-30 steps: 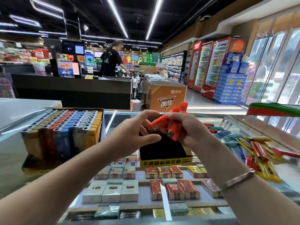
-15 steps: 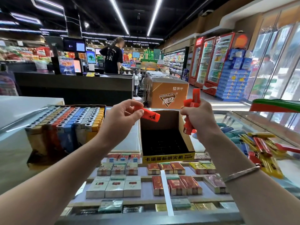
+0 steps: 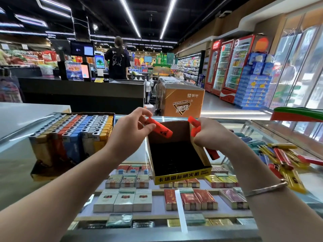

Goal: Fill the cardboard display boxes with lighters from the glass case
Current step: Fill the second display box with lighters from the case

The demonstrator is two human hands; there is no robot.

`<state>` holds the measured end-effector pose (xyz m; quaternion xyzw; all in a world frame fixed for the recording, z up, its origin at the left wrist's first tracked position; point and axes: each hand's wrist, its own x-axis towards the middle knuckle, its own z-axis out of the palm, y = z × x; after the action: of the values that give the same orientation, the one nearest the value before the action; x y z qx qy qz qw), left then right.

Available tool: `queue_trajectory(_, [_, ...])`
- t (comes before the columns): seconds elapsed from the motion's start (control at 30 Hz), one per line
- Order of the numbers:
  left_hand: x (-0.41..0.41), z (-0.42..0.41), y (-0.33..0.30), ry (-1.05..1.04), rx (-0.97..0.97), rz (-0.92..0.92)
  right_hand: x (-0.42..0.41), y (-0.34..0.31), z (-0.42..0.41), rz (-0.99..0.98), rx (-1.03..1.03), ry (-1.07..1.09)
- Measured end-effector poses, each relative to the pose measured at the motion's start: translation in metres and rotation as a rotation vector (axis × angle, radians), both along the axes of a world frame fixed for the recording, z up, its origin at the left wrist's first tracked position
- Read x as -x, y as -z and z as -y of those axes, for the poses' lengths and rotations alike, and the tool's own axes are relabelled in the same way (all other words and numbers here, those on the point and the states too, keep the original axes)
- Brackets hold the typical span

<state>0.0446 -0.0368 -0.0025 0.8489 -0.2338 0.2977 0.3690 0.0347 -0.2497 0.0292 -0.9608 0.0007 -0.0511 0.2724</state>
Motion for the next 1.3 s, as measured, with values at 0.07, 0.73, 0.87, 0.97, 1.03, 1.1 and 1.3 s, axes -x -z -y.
queue_trajectory(0.07, [0.000,0.000,-0.001,-0.022,-0.038,0.049,0.005,-0.003,0.000,-0.076,0.050,-0.039])
queue_trajectory(0.73, [-0.004,0.005,0.001,-0.001,-0.045,0.044,-0.011,0.009,0.001,0.190,-0.283,-0.084])
queue_trajectory(0.87, [-0.003,0.002,-0.004,-0.012,-0.096,0.043,-0.011,0.009,0.001,0.191,-0.263,-0.077])
queue_trajectory(0.97, [-0.005,0.000,-0.006,0.001,-0.090,0.004,-0.010,0.009,0.000,0.194,-0.248,-0.076])
queue_trajectory(1.03, [-0.005,-0.001,-0.006,0.006,-0.073,-0.017,-0.010,0.009,0.000,0.202,-0.240,-0.078])
queue_trajectory(1.1, [-0.004,-0.001,-0.006,-0.014,-0.092,0.012,-0.010,0.009,0.000,0.201,-0.234,-0.080])
queue_trajectory(1.3, [-0.003,0.004,-0.009,-0.085,-0.240,0.135,-0.010,0.008,0.000,0.174,-0.237,-0.084])
